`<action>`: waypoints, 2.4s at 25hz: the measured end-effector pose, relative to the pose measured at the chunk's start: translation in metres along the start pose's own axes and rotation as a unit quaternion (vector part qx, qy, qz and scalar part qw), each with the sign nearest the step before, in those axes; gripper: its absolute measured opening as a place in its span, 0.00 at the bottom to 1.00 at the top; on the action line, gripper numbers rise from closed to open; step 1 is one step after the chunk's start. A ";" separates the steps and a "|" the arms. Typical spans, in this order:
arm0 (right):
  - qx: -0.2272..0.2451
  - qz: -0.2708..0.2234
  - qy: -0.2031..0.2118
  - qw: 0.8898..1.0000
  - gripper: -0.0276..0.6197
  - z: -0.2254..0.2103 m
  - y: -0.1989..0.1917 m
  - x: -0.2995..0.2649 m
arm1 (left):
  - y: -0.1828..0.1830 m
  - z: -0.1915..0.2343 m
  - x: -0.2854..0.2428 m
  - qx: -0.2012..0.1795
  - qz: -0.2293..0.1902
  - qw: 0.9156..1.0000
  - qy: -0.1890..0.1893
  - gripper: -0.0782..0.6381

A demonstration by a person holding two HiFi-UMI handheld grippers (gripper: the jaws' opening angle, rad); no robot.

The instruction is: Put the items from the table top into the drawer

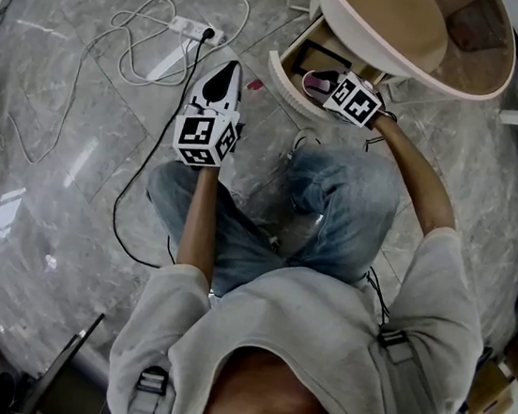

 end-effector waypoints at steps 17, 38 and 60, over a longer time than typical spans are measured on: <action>-0.136 -0.237 -0.050 0.961 0.08 -0.033 0.103 0.013 | -0.004 0.021 -0.032 0.000 0.009 1.000 0.015 0.13; -0.258 -0.197 -0.040 0.945 0.08 -0.021 0.205 0.129 | 0.147 0.012 0.030 0.067 0.075 0.992 0.078 0.13; -0.274 -0.207 -0.147 0.928 0.08 -0.026 0.403 0.533 | 0.550 -0.128 0.174 0.017 0.050 0.996 0.068 0.13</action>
Point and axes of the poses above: the fingertips, and each gripper's own axes: x backward along the fingers, z to its left, y out of its top, the point moved 2 cm from there along x, backward along the fingers, and after that the axes turned 6 degrees about -y, right-handed, at the moved point
